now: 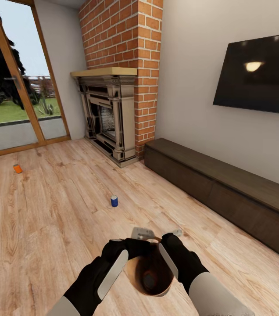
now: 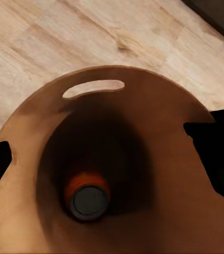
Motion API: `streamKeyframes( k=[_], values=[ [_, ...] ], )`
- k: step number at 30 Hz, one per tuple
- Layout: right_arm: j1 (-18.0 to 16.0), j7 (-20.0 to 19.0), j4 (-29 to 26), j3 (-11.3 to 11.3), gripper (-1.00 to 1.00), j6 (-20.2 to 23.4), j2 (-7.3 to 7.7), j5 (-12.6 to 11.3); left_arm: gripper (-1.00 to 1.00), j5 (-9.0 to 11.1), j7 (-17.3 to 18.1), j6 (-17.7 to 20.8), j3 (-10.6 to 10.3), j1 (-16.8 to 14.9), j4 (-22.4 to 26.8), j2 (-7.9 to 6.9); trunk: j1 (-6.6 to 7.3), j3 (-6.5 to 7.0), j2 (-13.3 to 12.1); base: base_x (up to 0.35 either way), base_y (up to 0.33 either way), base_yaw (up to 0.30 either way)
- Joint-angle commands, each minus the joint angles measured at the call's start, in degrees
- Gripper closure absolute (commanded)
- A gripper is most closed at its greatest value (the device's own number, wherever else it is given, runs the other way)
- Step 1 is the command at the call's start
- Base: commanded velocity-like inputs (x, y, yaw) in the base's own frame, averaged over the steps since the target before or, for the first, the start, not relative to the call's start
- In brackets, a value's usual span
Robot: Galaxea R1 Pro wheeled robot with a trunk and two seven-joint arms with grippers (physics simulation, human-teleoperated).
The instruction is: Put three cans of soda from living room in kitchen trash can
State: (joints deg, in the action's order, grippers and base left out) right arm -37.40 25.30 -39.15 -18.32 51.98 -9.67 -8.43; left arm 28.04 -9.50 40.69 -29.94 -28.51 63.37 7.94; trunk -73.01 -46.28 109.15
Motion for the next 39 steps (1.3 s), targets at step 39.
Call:
streamKeyframes(
  k=[39],
  values=[
    [-3.0,-0.3,3.7,3.4,1.0,-1.6,4.76,-0.1,-1.0,0.3,-3.7,8.2,0.6,0.2,14.2,-0.72,0.0,0.01,0.0,0.0,0.0,0.0]
  ],
)
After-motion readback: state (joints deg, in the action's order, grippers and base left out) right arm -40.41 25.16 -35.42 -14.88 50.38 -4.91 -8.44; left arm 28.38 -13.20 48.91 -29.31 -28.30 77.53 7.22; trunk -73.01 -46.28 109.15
